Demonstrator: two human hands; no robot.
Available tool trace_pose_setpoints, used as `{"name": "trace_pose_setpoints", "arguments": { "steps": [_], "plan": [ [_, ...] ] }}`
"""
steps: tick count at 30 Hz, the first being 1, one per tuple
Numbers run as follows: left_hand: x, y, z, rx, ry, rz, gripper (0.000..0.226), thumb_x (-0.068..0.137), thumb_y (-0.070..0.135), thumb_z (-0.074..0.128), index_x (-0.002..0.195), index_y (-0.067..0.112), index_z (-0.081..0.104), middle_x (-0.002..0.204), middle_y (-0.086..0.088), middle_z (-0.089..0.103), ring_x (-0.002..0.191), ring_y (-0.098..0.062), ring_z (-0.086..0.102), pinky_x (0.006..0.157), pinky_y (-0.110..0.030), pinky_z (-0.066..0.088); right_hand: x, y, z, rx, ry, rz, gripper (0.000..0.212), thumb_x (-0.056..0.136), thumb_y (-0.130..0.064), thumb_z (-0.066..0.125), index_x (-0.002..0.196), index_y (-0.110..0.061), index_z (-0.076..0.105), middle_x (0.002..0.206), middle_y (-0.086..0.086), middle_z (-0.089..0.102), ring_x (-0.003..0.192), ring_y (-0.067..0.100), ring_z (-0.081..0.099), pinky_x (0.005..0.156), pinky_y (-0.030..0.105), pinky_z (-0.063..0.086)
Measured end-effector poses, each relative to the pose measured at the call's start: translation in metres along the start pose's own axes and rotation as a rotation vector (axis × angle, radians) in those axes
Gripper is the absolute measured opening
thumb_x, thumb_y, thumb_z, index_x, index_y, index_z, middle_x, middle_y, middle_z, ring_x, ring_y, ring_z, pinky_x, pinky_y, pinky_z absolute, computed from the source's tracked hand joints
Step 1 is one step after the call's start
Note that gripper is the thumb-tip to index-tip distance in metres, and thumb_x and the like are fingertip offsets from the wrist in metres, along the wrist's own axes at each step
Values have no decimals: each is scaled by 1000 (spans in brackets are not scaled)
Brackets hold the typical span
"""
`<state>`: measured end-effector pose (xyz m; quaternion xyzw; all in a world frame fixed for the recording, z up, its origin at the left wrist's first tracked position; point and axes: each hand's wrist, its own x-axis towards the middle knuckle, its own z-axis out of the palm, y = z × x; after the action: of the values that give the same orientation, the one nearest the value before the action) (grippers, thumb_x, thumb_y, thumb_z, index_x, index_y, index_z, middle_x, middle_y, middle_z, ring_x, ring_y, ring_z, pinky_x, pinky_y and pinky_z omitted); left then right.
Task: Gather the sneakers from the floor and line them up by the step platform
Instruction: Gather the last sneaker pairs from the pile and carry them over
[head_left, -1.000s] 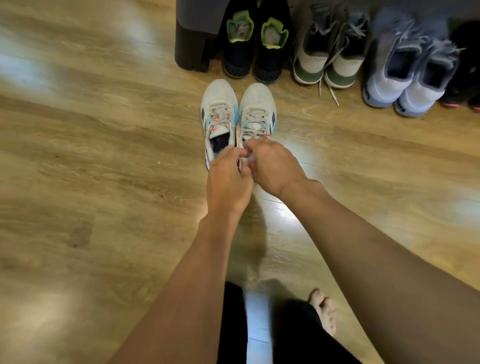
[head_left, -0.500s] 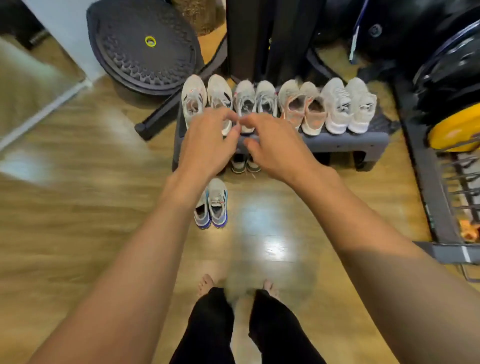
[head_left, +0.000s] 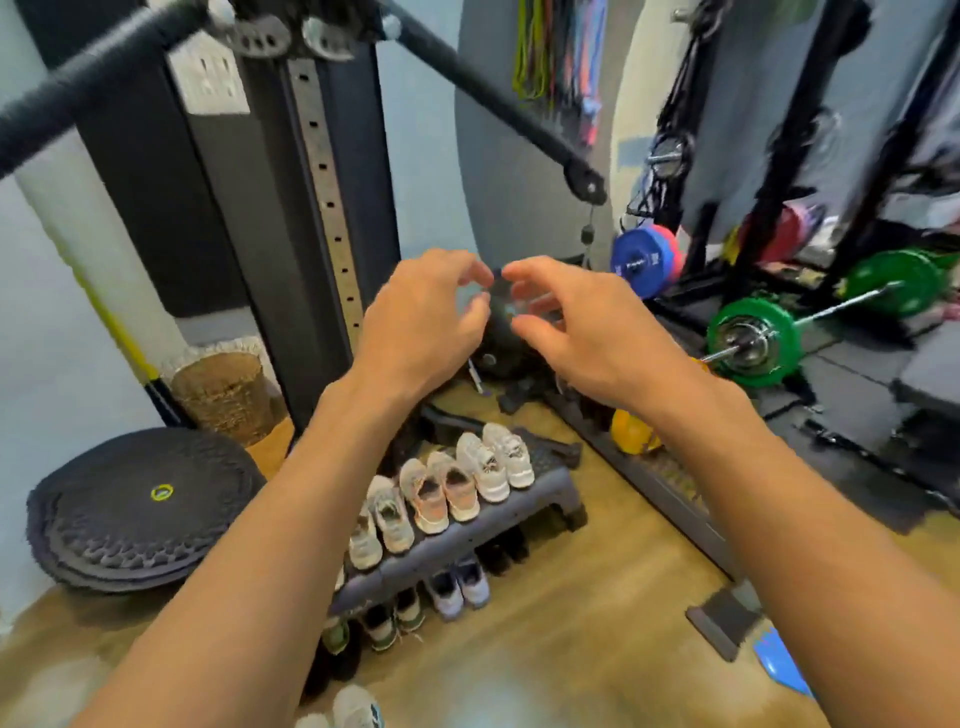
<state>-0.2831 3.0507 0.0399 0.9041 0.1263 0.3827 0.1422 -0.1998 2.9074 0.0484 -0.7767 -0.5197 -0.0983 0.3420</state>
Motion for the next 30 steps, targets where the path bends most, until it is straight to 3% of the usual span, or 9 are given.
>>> {"name": "trace_pose_setpoints", "arguments": {
  "steps": [5,9,16,19,21,24,30],
  "plan": [
    [55,71,-5,-195,-35,195,19,89,23,57,104,23,69,103,-1,69,97,-23,60,87,-40,49,-18,-5,-80,-95,181,159,44,89,-19,63,132,-22,54,117,-4,65,102,10,63,93,27,47],
    [80,152,3,-352,-111,355,16,87,21,59,99,22,71,96,2,70,90,-19,62,84,-35,49,-56,-7,-151,-218,353,271,42,89,-20,63,130,-22,55,115,-4,66,101,13,63,90,32,49],
    [69,305,17,-670,-170,549,12,88,22,61,93,25,72,84,10,67,76,-8,60,71,-22,43,-176,-10,-272,-325,612,441,37,93,-27,60,129,-25,55,110,-10,64,98,3,61,85,17,47],
    [49,376,29,-840,-225,583,11,89,25,61,89,30,71,81,17,68,72,-1,61,62,-9,42,-236,-8,-315,-300,766,474,32,94,-29,58,126,-23,58,106,-13,64,97,-1,59,81,8,46],
    [34,425,38,-978,-278,575,11,90,28,61,89,32,71,79,19,68,72,0,61,65,-14,47,-273,-5,-339,-274,852,480,28,94,-27,57,122,-22,60,104,-13,65,95,-3,60,80,9,47],
    [12,495,48,-1106,-341,592,12,91,29,60,95,31,72,84,18,68,78,-3,63,74,-36,58,-327,-2,-377,-294,943,518,26,95,-26,57,120,-20,62,104,-10,65,92,1,61,81,20,51],
    [-29,636,71,-1334,-422,658,12,90,27,61,94,31,71,85,19,67,82,2,63,85,-39,56,-441,-2,-461,-467,1056,653,25,96,-28,54,120,-23,62,106,-14,65,97,-3,60,87,27,53]
  ]
}}
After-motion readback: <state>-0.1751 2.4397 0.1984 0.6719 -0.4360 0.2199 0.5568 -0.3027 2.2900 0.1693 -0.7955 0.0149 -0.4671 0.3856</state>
